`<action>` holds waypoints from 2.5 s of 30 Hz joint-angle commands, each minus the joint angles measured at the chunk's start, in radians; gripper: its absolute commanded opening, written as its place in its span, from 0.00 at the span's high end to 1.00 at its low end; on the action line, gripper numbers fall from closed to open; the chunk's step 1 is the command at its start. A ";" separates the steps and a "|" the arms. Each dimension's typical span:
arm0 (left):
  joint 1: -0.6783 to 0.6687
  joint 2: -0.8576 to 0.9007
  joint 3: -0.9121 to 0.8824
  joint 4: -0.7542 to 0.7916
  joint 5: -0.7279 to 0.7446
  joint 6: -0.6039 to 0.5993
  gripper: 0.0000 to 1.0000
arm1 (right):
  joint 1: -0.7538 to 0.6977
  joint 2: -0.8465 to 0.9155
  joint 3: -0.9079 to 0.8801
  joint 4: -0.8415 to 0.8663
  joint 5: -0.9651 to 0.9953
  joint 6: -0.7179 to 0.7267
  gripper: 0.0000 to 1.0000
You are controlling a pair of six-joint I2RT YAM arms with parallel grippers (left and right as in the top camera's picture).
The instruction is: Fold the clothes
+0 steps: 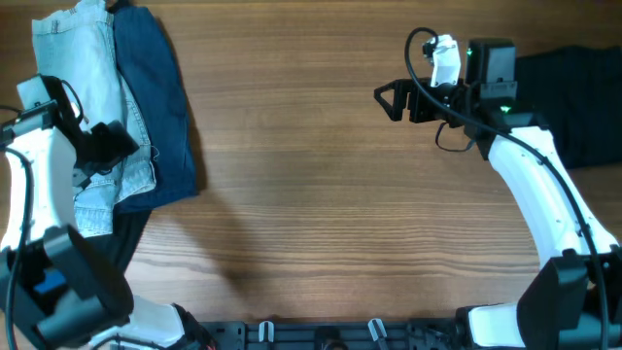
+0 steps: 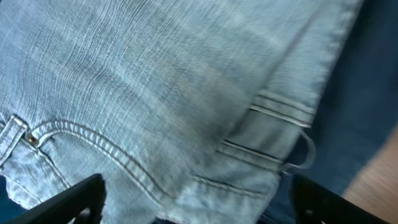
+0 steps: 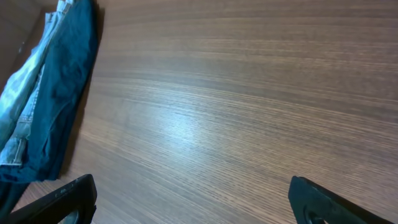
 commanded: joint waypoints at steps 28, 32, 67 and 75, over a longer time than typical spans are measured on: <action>-0.256 0.000 0.540 -0.021 0.423 -0.109 0.96 | 0.002 -0.020 0.027 0.058 -0.023 -0.010 0.07; -0.427 -0.009 0.623 0.197 0.423 -0.241 0.96 | -0.030 -0.111 0.054 0.020 -0.043 -0.010 0.07; -0.868 0.004 0.626 0.677 0.373 -0.422 0.96 | -0.289 -0.332 -0.037 -0.334 -0.394 -0.368 0.06; -0.867 -0.018 0.626 0.673 0.393 -0.430 0.96 | -0.202 -0.186 -0.140 -0.047 -0.354 -0.388 0.01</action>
